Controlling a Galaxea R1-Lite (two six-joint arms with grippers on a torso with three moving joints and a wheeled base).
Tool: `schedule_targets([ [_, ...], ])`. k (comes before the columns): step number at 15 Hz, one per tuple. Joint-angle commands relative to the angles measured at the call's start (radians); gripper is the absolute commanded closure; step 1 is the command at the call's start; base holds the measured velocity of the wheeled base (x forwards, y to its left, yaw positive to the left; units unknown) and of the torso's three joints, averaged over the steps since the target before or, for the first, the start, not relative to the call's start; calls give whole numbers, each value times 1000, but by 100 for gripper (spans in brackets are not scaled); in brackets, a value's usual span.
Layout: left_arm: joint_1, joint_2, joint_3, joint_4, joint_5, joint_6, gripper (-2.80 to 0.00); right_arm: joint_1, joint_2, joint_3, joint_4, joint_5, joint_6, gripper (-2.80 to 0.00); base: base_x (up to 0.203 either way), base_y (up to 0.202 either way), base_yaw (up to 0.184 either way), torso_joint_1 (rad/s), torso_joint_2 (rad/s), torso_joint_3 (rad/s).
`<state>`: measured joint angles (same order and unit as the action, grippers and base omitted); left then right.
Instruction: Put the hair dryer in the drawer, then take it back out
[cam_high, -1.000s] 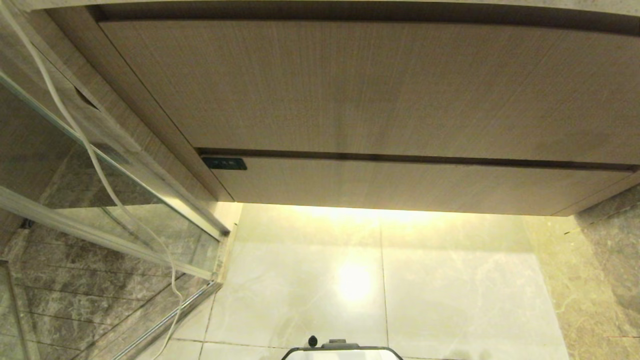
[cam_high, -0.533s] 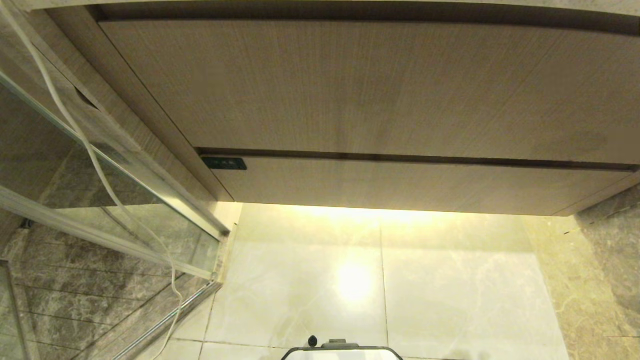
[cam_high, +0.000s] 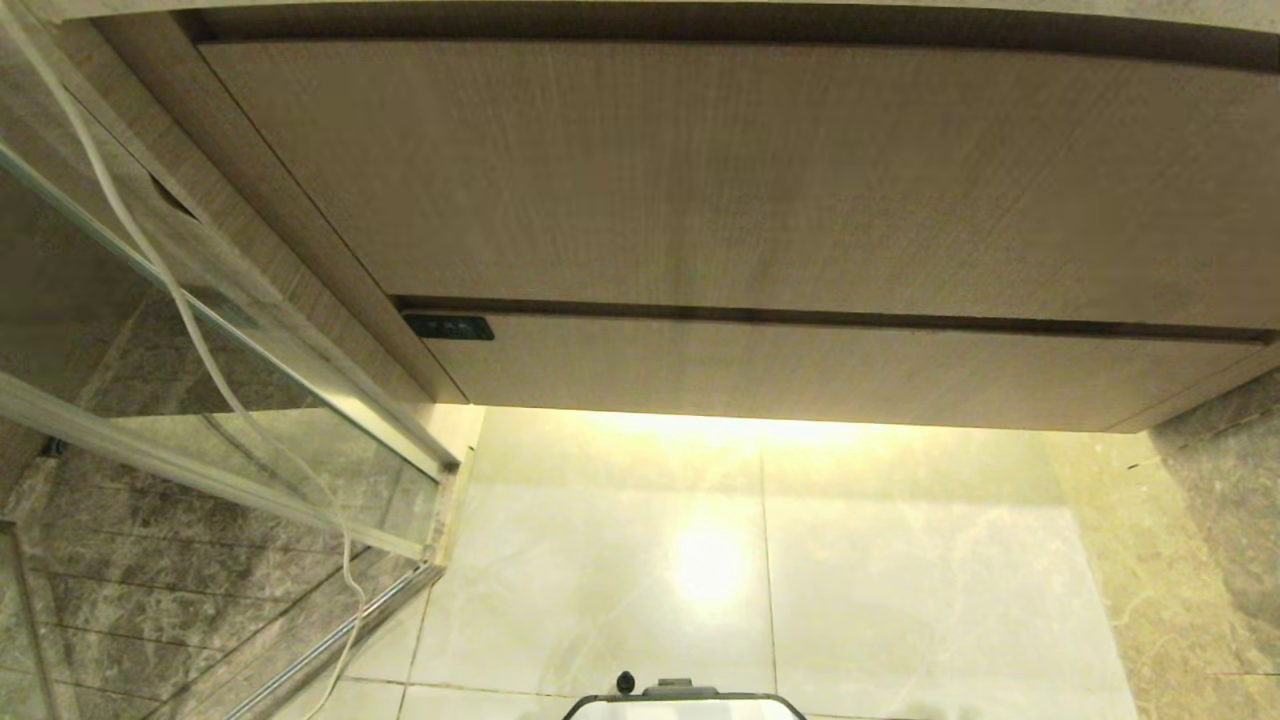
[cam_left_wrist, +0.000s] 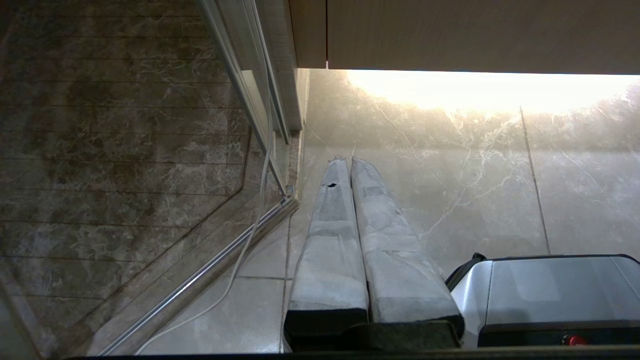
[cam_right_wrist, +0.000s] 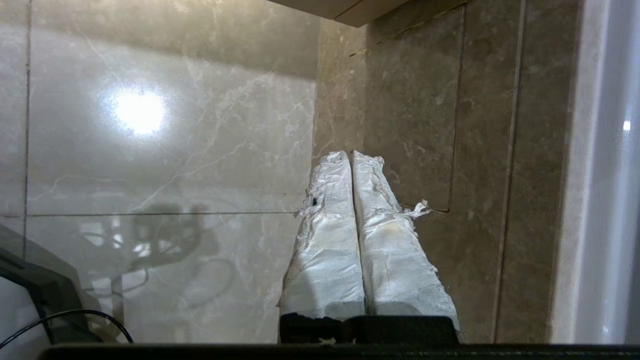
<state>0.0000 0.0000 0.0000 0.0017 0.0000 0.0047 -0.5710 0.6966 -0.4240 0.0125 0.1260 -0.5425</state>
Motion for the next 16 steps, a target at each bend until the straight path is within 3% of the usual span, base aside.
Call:
schedule_targets([
  [1,0,0,0,0,0,0,0,26,-4,66,-107,0,8,0,0,0,0,0,0,0],
  [4,0,0,2,0,0,0,0,35,-16,80,-122,0,7,0,0,0,0,0,0,0],
  [9,0,0,2,0,0,0,0,33,44,141,-377,-11,40,0,0,0,0,0,0,0],
  [16,0,0,2,0,0,0,0,38,18,159,-369,-49,37,0,0,0,0,0,0,0],
])
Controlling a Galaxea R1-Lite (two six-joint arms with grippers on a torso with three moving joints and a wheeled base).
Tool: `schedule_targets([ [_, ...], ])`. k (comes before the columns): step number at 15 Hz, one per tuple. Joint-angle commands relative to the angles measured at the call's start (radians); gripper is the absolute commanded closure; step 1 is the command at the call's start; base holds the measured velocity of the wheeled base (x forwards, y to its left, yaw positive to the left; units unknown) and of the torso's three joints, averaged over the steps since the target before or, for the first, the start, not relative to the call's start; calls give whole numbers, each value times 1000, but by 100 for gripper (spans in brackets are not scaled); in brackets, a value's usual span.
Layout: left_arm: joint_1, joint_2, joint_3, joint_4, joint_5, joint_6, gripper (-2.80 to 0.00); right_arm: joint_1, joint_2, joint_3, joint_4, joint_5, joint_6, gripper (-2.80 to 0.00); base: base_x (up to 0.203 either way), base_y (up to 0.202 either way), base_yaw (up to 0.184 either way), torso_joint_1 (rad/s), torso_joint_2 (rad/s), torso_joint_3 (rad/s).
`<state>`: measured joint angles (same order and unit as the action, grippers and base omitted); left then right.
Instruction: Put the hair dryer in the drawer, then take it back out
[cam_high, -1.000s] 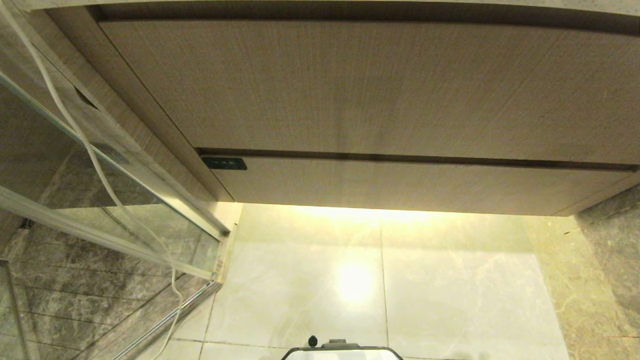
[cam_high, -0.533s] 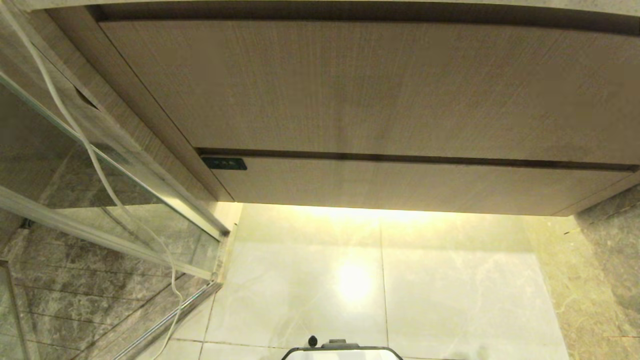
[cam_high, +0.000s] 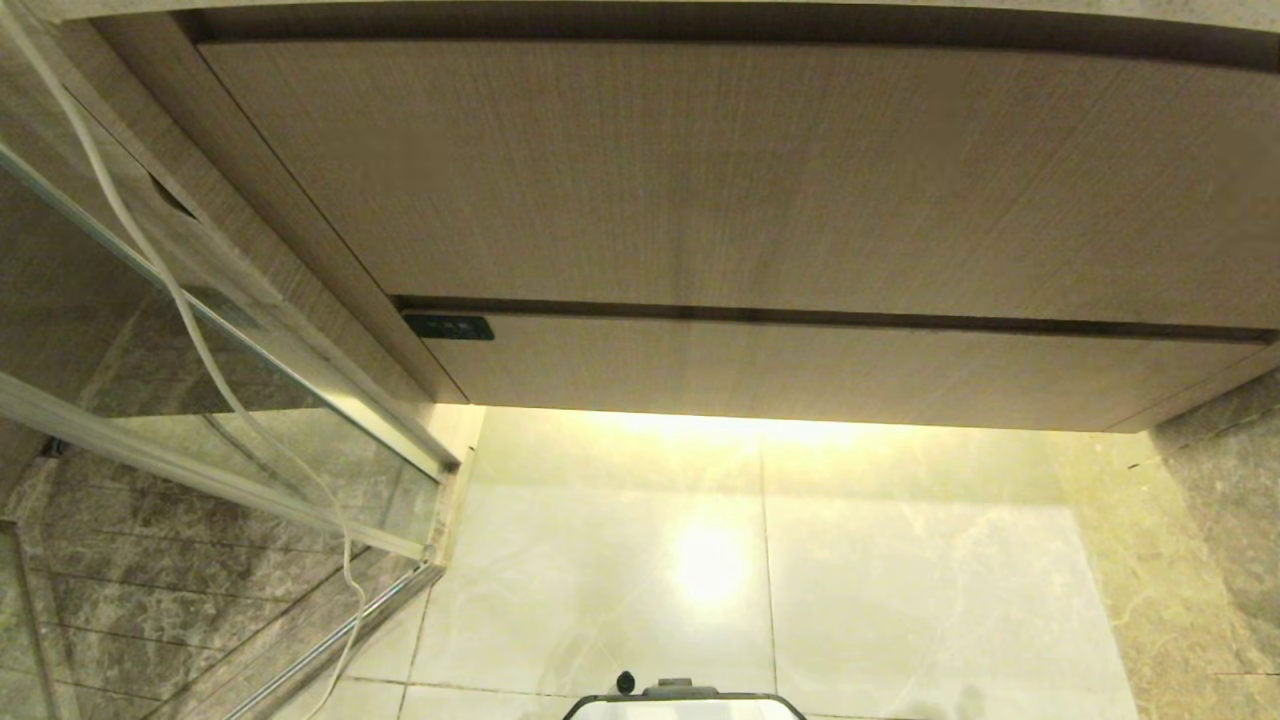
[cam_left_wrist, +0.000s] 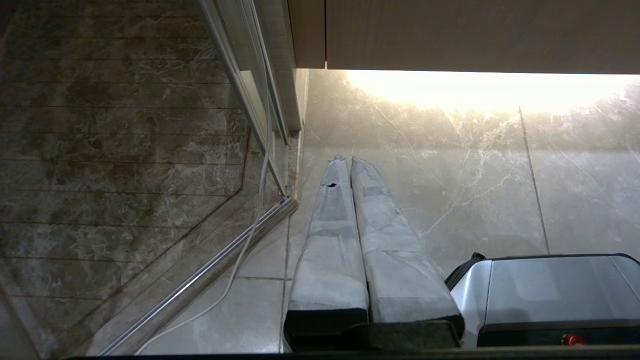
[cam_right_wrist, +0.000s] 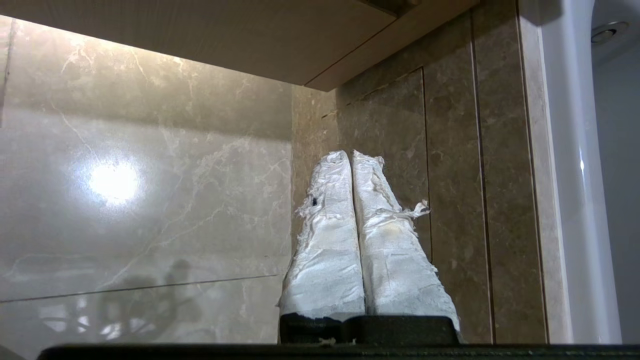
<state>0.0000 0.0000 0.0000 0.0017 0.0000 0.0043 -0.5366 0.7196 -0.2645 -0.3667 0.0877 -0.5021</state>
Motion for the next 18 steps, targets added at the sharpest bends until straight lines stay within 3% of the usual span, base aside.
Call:
schedule_targets([
  [1,0,0,2,0,0,0,0,3,-6,-2,18,-23,-3,0,0,0,0,0,0,0],
  [3,0,0,2,0,0,0,0,3,-36,3,24,-91,-5,0,0,0,0,0,0,0],
  [11,0,0,2,0,0,0,0,49,-83,67,19,-87,7,0,0,0,0,0,0,0],
  [14,0,0,2,0,0,0,0,171,-238,216,79,-83,54,0,0,0,0,0,0,0],
  [16,0,0,2,0,0,0,0,230,-368,248,159,-37,105,0,0,0,0,0,0,0],
  [18,0,0,2,0,0,0,0,343,-414,263,206,1,190,0,0,0,0,0,0,0],
])
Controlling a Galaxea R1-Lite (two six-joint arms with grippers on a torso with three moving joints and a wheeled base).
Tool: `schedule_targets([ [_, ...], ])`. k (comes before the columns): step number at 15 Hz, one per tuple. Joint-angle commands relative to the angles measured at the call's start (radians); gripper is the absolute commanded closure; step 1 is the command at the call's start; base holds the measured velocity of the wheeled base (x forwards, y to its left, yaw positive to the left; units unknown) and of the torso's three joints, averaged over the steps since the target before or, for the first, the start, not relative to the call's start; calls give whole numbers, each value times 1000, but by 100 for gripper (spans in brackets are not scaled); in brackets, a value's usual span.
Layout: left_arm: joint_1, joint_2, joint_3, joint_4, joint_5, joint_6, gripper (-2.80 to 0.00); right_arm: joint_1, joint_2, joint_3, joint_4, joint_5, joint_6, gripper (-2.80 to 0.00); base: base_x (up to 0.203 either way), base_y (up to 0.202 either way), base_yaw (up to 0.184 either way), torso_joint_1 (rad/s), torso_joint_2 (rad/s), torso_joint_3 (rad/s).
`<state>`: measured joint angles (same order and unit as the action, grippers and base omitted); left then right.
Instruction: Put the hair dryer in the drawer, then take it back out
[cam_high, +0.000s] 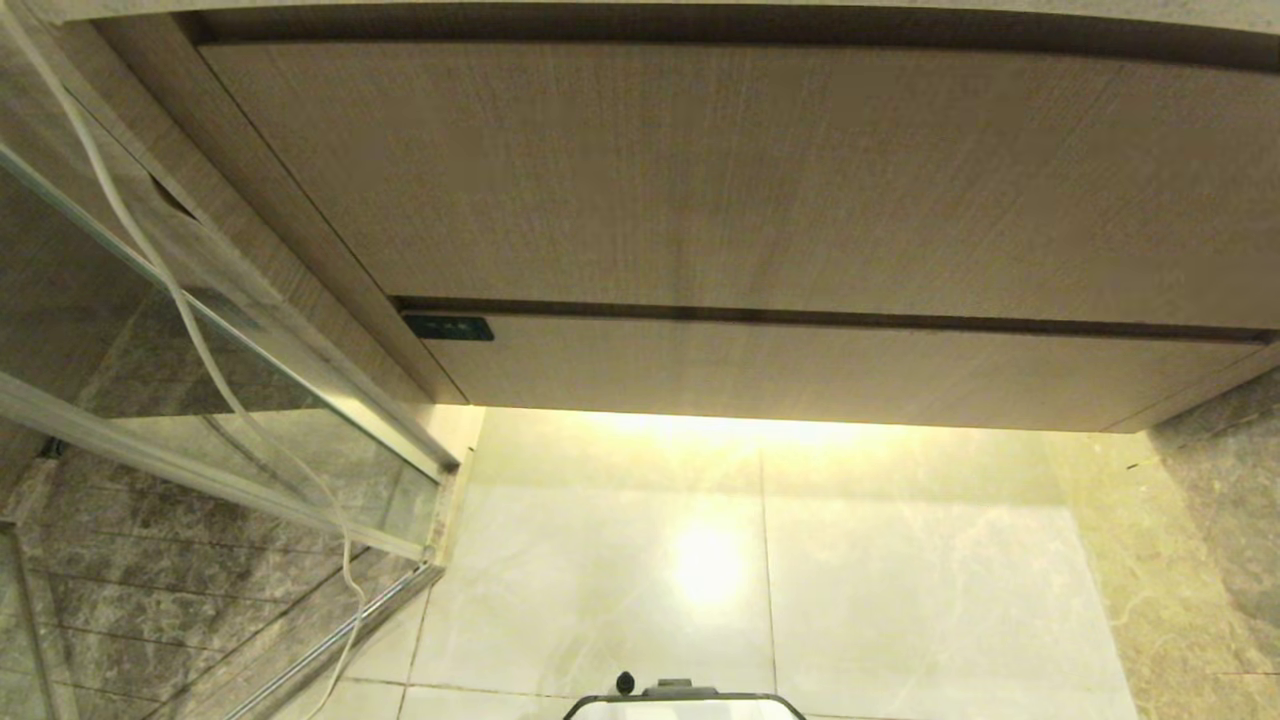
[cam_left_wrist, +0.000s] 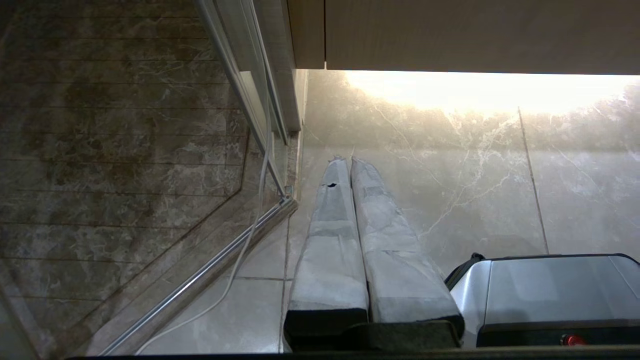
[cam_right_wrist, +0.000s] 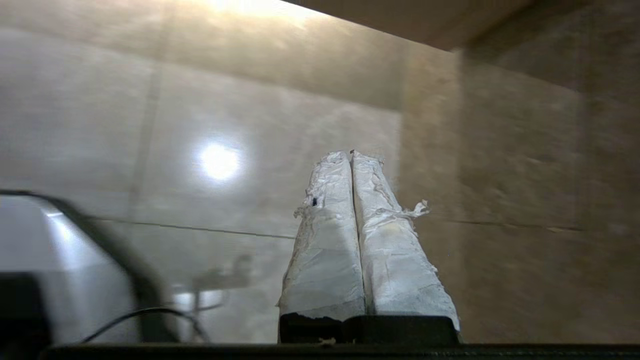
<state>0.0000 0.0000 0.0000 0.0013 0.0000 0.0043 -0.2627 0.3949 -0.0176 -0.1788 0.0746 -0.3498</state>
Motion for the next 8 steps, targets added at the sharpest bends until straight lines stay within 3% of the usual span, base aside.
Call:
schedule_targets([
  [1,0,0,2,0,0,0,0,84,-101,21,29,20,61,0,0,0,0,0,0,0],
  [8,0,0,2,0,0,0,0,206,-120,18,91,-42,148,0,0,0,0,0,0,0],
])
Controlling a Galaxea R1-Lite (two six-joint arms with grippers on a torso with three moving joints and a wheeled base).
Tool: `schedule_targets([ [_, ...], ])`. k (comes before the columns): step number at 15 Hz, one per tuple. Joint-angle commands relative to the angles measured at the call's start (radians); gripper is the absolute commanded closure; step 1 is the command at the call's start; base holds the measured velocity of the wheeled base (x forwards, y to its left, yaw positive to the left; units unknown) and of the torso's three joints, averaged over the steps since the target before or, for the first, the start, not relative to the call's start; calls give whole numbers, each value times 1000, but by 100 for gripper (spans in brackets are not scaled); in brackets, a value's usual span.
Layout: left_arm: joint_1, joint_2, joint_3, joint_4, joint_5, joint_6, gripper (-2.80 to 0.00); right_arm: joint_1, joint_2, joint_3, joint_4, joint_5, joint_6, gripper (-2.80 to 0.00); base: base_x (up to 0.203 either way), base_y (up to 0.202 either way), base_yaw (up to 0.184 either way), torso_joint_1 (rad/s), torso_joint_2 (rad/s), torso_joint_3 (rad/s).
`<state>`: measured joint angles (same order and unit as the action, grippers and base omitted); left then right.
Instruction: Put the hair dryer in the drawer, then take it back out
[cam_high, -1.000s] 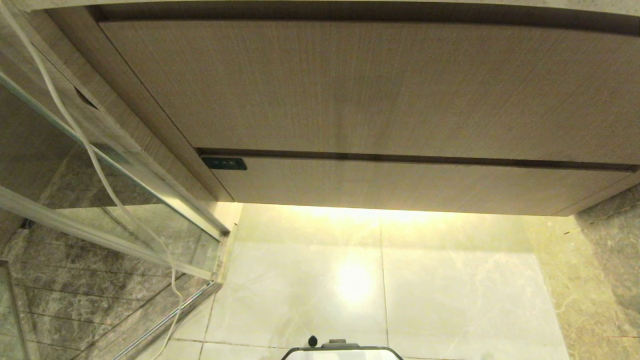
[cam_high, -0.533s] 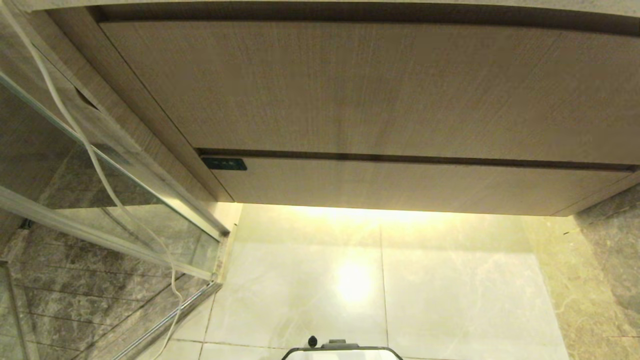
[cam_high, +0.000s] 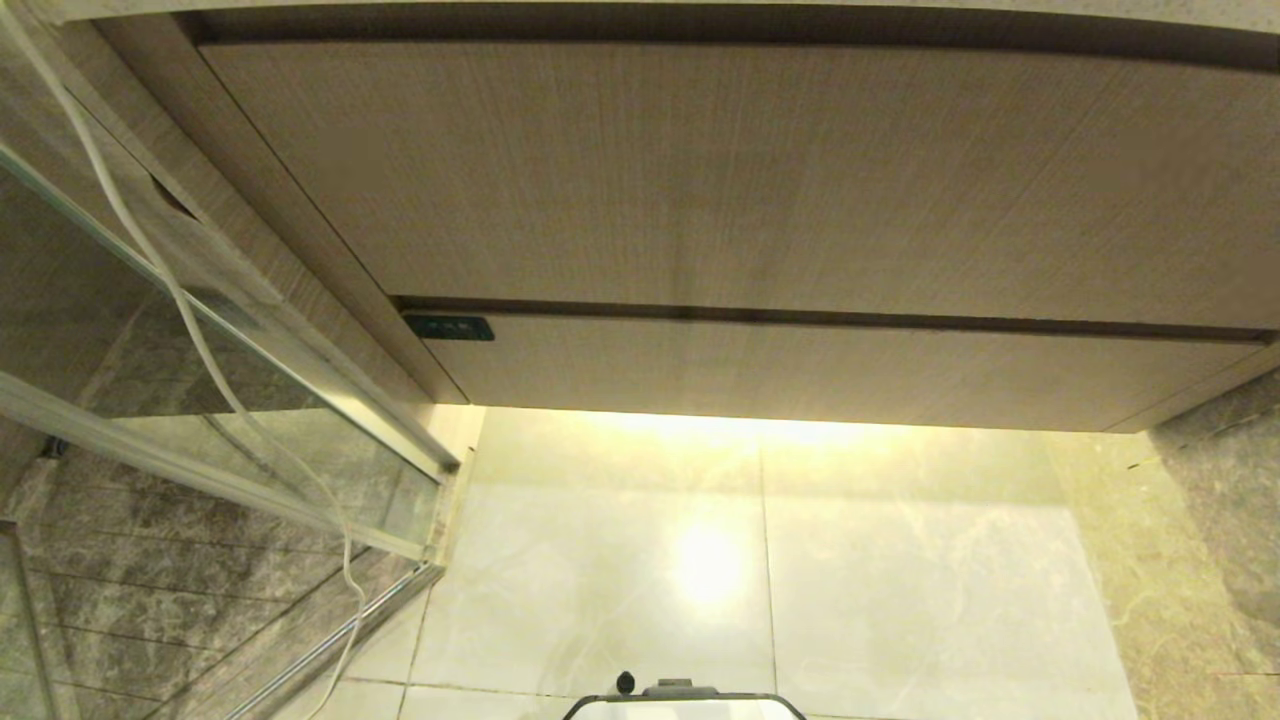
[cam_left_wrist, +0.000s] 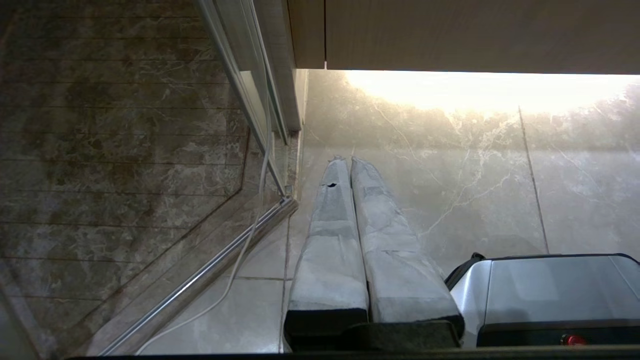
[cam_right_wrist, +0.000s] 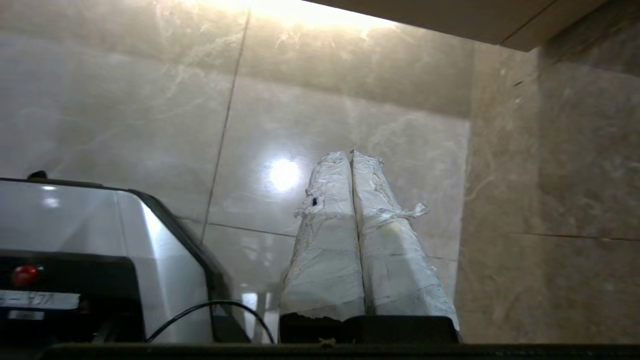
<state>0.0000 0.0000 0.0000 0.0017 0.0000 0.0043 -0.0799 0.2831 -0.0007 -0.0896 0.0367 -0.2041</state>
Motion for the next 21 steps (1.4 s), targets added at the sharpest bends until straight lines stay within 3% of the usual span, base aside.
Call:
schedule_targets([
  [1,0,0,2,0,0,0,0,39,-48,2,12,-13,3,0,0,0,0,0,0,0],
  [5,0,0,2,0,0,0,0,73,-276,4,24,-27,9,0,0,0,0,0,0,0],
  [21,0,0,0,0,0,0,0,77,-285,2,28,-31,12,0,0,0,0,0,0,0],
])
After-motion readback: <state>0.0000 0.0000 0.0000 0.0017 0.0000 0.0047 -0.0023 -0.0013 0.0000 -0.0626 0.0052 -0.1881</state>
